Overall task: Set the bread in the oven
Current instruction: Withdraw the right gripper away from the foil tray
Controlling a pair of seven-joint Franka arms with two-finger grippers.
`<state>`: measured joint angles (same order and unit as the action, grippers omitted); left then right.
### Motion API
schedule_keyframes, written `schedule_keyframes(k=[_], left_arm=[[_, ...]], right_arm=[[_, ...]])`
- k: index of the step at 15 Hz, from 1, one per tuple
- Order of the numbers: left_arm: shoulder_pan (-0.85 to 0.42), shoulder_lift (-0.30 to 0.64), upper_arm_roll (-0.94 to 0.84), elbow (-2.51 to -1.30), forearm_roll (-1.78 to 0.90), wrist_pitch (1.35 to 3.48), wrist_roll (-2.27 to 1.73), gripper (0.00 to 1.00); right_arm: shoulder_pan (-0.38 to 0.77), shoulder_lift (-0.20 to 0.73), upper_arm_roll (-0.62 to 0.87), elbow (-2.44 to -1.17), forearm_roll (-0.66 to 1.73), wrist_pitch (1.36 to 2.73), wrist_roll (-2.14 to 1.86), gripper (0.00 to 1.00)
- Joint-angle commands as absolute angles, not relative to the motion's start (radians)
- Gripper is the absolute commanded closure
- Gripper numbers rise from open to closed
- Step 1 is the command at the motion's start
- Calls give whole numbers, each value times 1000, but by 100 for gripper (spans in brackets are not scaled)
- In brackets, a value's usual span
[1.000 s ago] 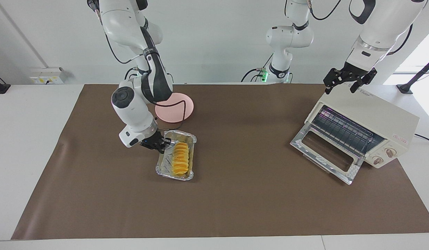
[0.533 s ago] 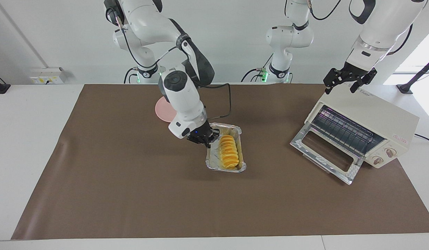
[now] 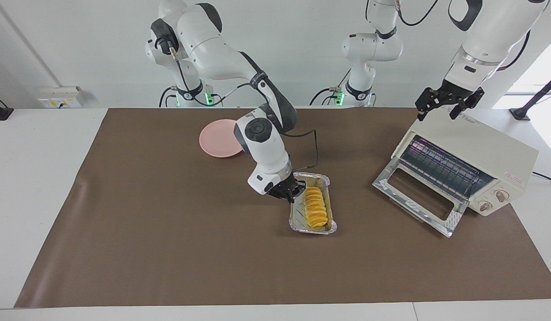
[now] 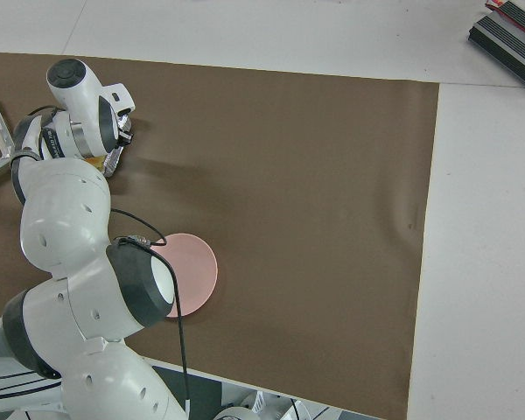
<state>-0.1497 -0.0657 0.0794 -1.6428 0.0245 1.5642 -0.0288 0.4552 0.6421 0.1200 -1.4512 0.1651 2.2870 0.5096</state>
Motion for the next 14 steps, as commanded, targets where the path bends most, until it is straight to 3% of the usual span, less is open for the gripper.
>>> schedule_keyframes(k=[1,8,14], left_arm=[[-144,-72,78,-1652,34,1563,-18,0],[-144,-72,78,-1652,34,1563,-18,0],[-144,-72,78,-1652,34,1559,-17,0]], right_arm=[[465,628,100,-1420,45,2189,532,0],[309,375,98,-1466,-17,1973,402,0],[91,169,100,-1522,-15,1744,184,0]])
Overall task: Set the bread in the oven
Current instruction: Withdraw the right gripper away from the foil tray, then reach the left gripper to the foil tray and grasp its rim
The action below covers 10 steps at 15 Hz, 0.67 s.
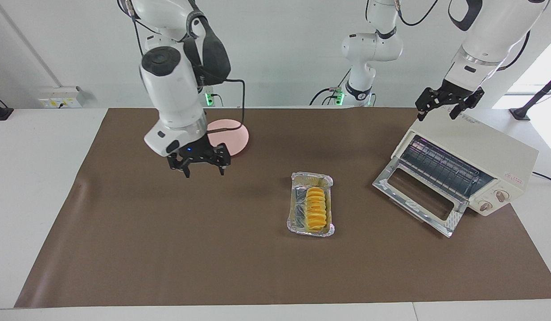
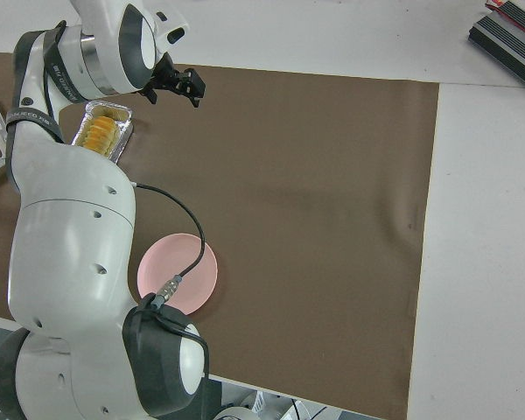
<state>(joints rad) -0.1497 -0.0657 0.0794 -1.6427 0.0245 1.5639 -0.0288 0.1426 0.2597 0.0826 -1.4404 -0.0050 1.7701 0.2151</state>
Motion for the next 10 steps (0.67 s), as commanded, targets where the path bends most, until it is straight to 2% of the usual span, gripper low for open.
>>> schedule_keyframes(k=[1,6,10], left_arm=[[-144,-77,78,-1657,34,1527,-18,0],[-190,-80,72,-1654,34,1494,-37,0],[-255,-60,69,-1654,-59,1630,-150,0]], right_arm=[[81,141,98,-1546,-17,1726,164,0],[6,112,98,-1580,-17,1714,91,0],[-3,91,98,-1589,-17,1670,64,0]])
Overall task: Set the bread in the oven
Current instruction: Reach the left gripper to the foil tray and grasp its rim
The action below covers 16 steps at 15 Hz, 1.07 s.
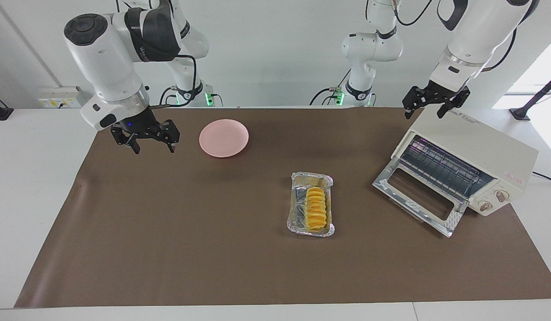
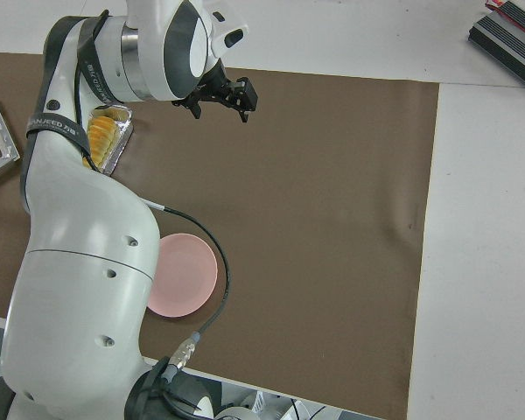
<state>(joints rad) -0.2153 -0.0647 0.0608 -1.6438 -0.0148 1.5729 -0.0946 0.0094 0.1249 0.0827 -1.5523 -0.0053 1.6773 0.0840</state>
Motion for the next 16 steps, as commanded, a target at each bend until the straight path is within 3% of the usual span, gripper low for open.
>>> schedule_keyframes(k=[1,4,7,16], left_arm=[[-262,-36,69,-1646,-92,1646,-185,0],[-375,110,67,-1557,-109,1698,-241,0],[-491,346,69,-1393,-104,1741,-351,0],[-644,572,74,-1419,-11,1989,-512,0]], right_arm=[[-3,78,98,-1618,-17,1680,63,0],[-6,69,98,-1632,-18,1672,52,0],[-9,67,98,-1638,-52,1669,48,0],[-18,67,98,-1640,-64,1669,18,0]])
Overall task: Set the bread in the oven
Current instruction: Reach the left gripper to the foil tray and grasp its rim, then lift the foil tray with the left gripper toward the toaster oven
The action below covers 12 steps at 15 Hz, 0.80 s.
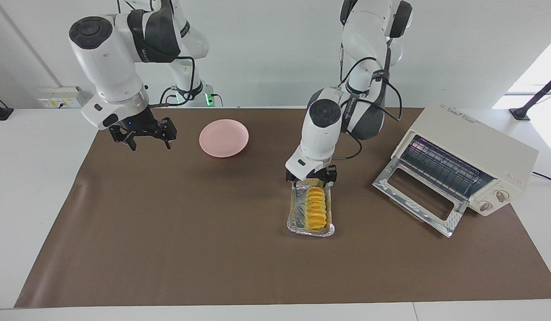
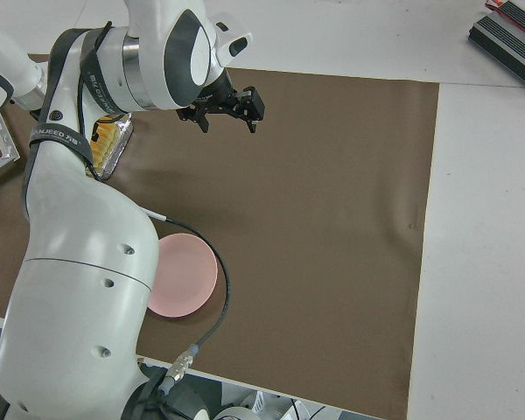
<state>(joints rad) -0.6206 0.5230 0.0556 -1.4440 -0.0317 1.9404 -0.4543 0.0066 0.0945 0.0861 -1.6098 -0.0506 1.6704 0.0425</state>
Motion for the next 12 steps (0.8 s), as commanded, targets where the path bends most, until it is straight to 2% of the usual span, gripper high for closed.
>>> schedule_keyframes(k=[1,8,12], left_arm=[[-672,584,75,-1419,-11,1996,-523,0],[-681,591,74,-1448,-18,2061,-601,0],[-687,620,74,-1451,-23,2086,-678,0]], right_arm=[[-24,67,98,-1640,-64,1669,18,0],[-26,64,98,-1637,-63,1666,18,0],[-21,23,100,-1635,-61,1664,18,0]])
